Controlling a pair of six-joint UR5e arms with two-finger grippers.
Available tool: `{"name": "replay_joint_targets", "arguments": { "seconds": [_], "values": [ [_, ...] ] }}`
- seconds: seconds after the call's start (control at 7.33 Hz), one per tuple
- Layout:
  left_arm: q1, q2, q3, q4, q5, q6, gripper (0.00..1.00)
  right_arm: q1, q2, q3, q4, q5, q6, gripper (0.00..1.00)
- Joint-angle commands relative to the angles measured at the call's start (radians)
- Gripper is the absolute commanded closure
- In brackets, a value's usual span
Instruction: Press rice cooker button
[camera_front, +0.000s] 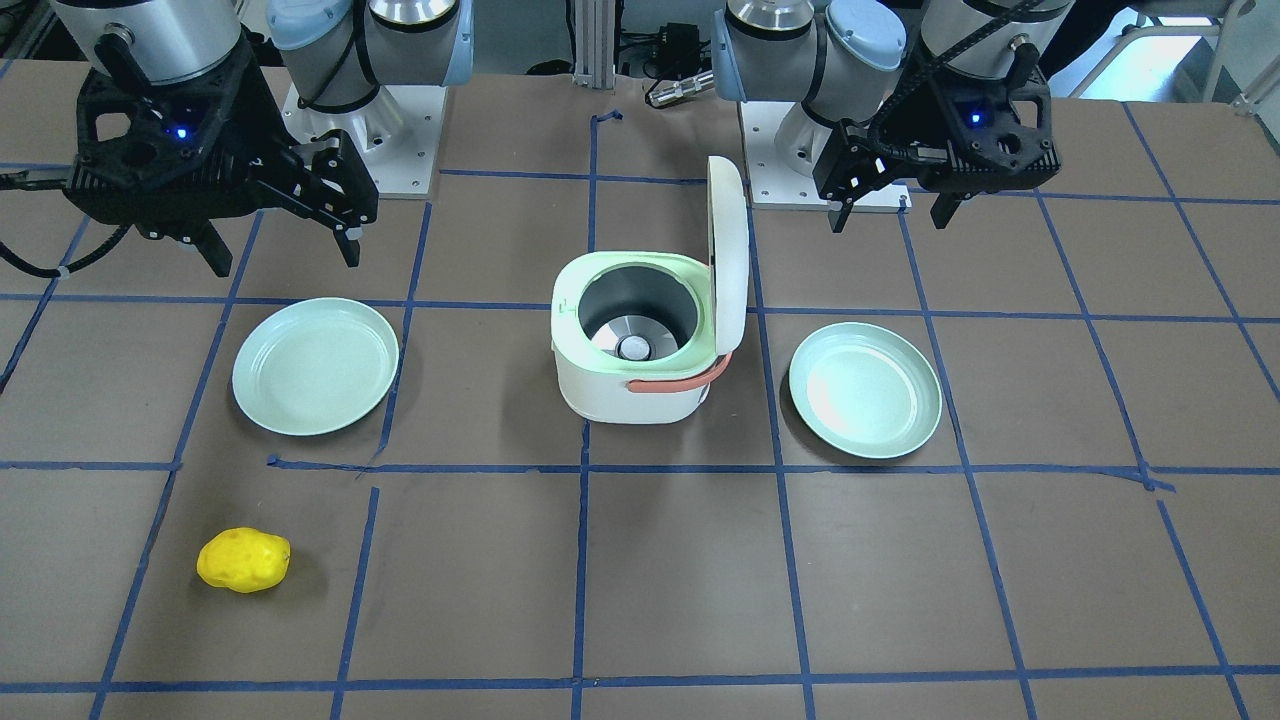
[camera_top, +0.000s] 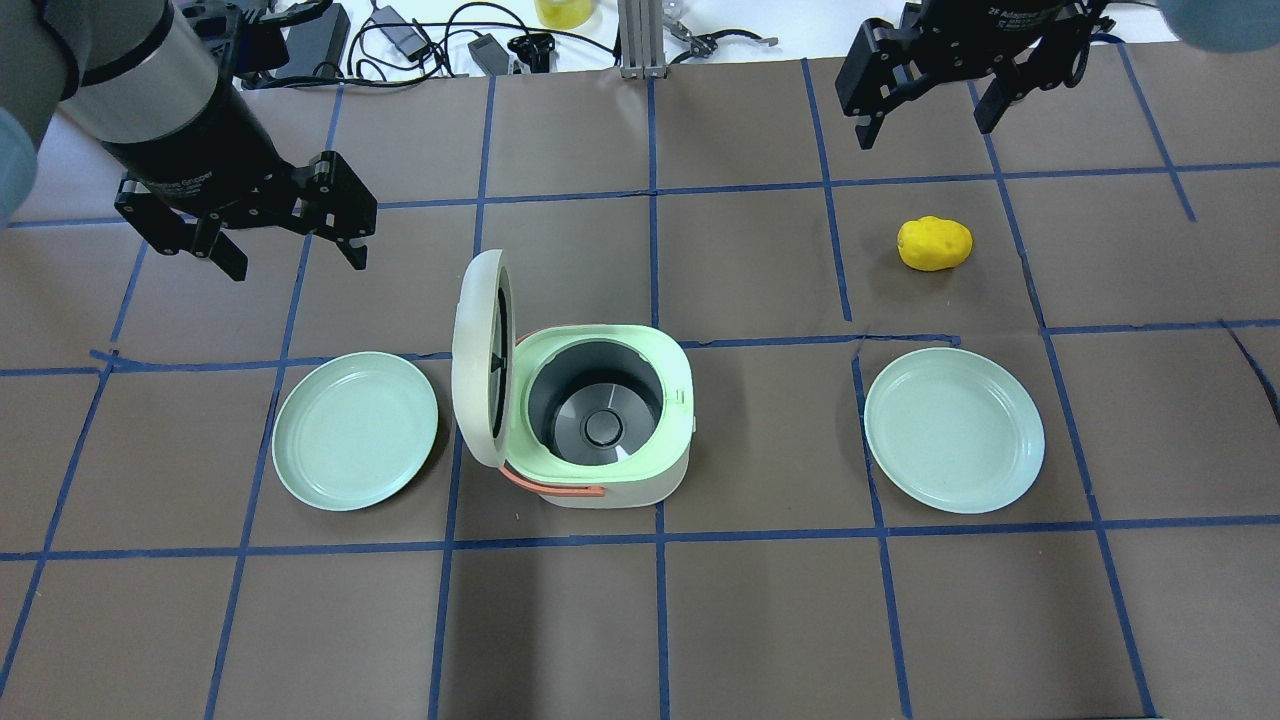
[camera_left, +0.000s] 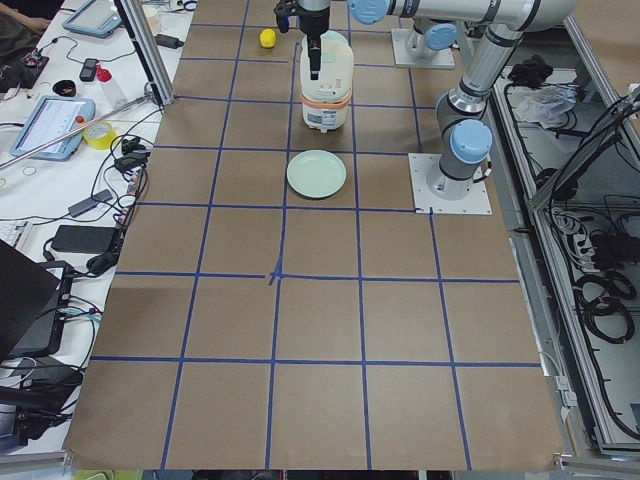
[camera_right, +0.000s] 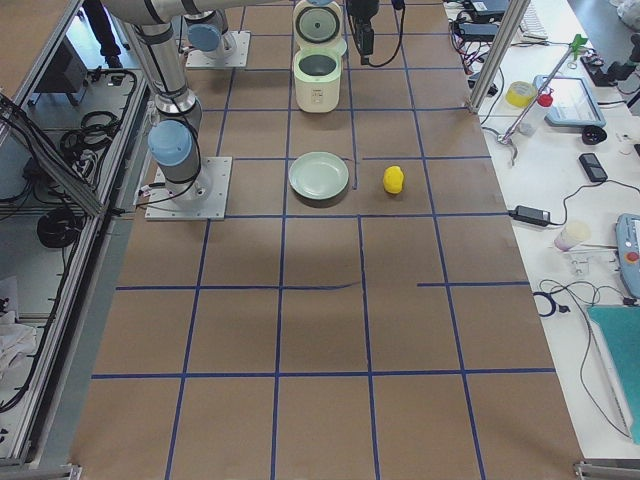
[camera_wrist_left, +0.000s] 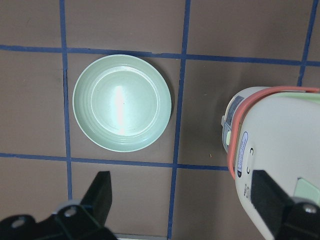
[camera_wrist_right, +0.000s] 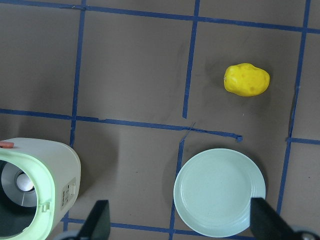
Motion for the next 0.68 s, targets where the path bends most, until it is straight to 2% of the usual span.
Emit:
{"name": "replay_joint_targets", "arguments": {
  "seconds": [0.0, 0.55],
  "values": [
    [0.000, 0.000, 0.000, 0.000, 0.000, -0.001, 0.00, 0.003, 0.000, 0.009, -0.001, 0.006, 0.010, 0.00],
    [0.000, 0.000, 0.000, 0.000, 0.000, -0.001, 0.00, 0.003, -0.001, 0.009, 0.002, 0.000, 0.037, 0.00]
  ]
}}
